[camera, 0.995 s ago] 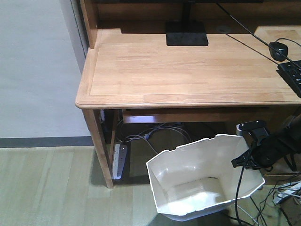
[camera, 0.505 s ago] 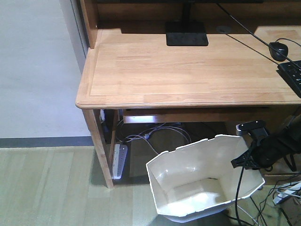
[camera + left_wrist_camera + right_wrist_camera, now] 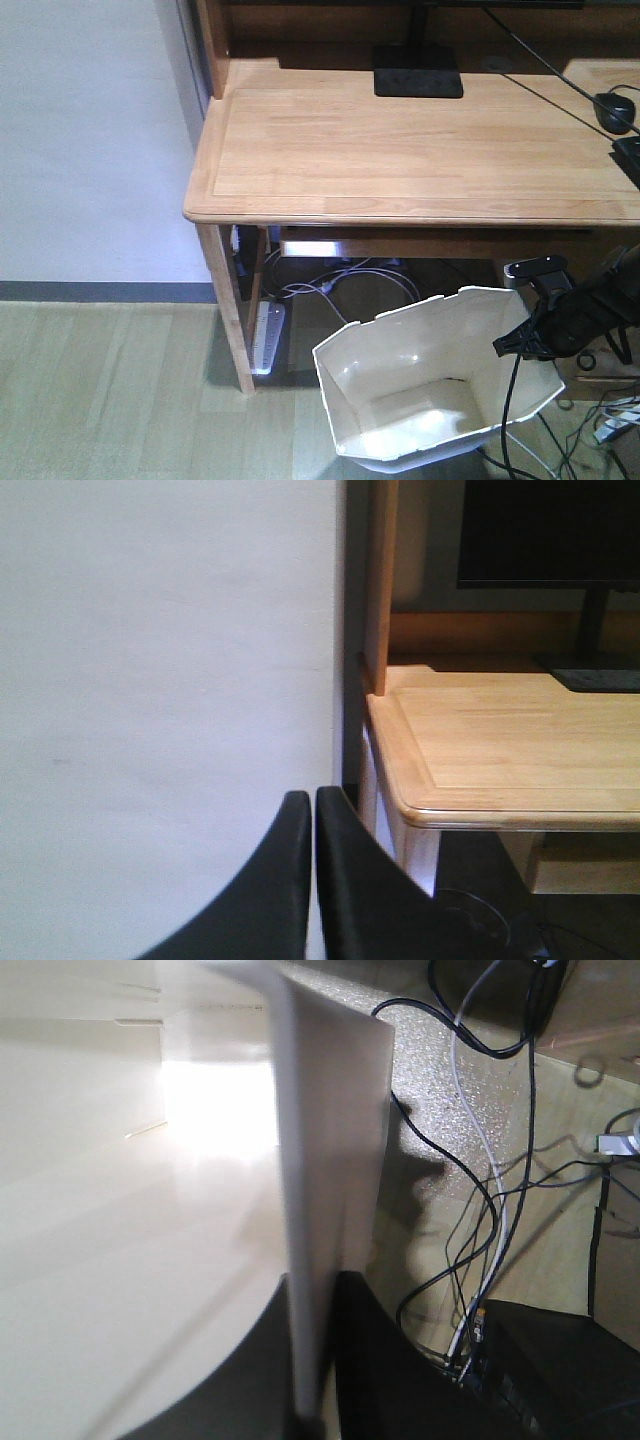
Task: Move trash bin to bedside with robot
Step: 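Drive the base toward the bed while holding the bin in the right gripper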
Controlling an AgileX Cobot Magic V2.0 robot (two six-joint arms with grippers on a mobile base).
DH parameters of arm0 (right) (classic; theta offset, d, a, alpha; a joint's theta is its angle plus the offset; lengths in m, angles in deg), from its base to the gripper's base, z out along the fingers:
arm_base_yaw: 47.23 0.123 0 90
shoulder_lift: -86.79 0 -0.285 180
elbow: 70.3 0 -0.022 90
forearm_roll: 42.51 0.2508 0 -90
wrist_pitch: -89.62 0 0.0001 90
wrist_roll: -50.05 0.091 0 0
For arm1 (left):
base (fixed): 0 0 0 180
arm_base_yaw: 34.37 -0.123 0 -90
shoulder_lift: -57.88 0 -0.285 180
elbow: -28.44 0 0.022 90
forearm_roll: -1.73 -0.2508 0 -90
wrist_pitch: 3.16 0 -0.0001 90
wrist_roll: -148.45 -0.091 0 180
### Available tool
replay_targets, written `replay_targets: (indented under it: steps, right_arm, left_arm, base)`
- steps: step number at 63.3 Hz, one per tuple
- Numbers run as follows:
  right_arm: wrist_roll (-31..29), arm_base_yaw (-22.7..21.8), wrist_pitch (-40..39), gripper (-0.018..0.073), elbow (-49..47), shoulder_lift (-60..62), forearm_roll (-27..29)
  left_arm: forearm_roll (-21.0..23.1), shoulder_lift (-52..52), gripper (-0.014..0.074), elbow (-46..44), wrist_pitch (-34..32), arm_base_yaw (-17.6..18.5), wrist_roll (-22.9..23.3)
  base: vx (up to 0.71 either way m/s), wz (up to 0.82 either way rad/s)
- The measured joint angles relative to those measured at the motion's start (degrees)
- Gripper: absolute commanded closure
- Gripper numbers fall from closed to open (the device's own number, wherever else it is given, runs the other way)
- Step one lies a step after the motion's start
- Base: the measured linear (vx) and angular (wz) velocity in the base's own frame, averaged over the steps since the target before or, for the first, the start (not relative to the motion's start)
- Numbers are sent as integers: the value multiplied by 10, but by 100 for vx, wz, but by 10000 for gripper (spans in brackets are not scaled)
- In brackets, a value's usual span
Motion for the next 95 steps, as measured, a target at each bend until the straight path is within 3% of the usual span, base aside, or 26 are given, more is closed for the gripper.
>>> replay_targets:
  steps: [95]
  right_arm:
    - [0, 0, 0, 562, 0, 0, -2]
  left_arm:
    - [0, 0, 602, 0, 0, 0, 0]
  base:
    - [-3, 49]
